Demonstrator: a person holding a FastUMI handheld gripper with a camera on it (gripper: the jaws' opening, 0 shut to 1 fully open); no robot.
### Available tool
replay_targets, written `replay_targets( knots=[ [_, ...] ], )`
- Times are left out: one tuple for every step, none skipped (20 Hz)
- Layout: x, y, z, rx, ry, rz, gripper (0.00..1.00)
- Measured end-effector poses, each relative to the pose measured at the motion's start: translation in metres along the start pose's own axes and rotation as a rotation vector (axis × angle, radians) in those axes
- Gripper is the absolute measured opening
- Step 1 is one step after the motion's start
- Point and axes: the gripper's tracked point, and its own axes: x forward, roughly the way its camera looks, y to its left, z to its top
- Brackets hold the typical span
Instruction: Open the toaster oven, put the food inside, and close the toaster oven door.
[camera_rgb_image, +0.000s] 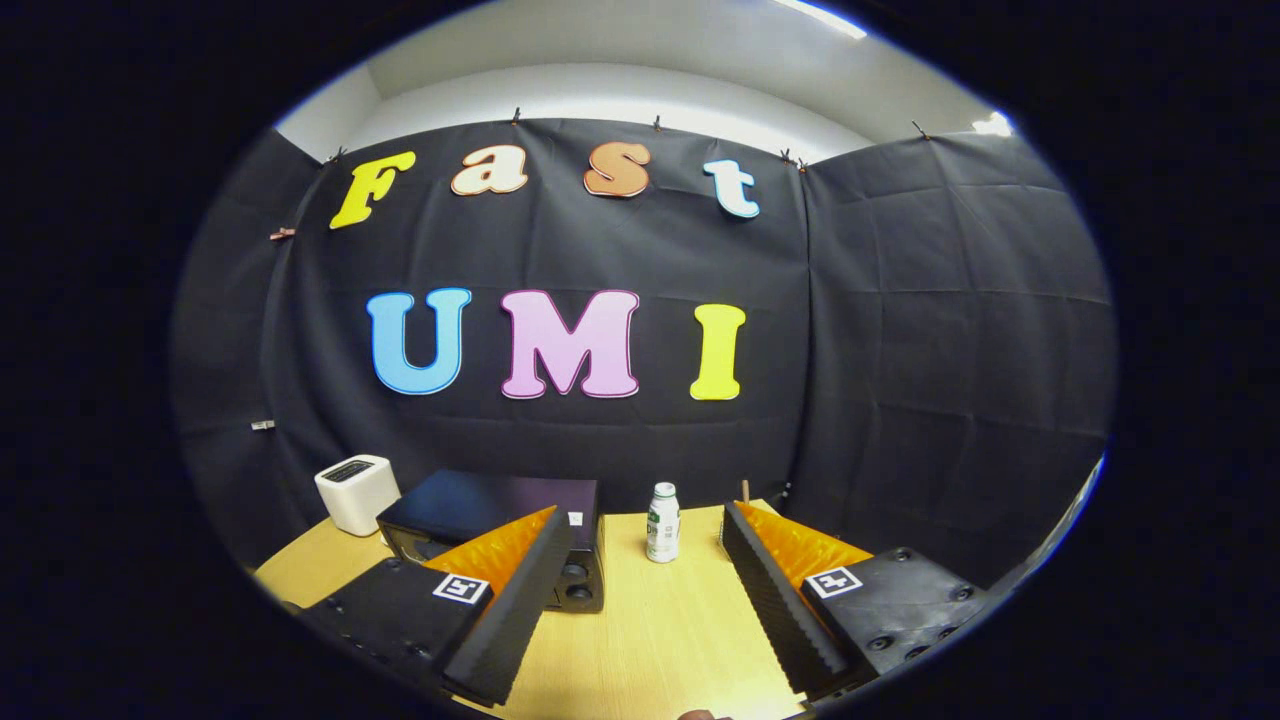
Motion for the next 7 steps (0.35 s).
replay_targets(
  knots=[
    [0.000,0.005,0.002,0.002,-0.004,0.011,0.99],
    [0.002,0.013,0.007,0.003,-0.011,0.025,0.99],
    [0.008,0.023,0.011,0.001,-0.020,0.038,0.99],
    [0.011,0.031,0.015,-0.002,-0.030,0.051,0.99],
    [0.013,0.038,0.020,0.000,-0.043,0.065,0.99],
    [0.016,0.047,0.024,0.006,-0.049,0.083,0.99],
    [0.018,0.056,0.023,0.012,-0.045,0.102,0.99]
  ],
)
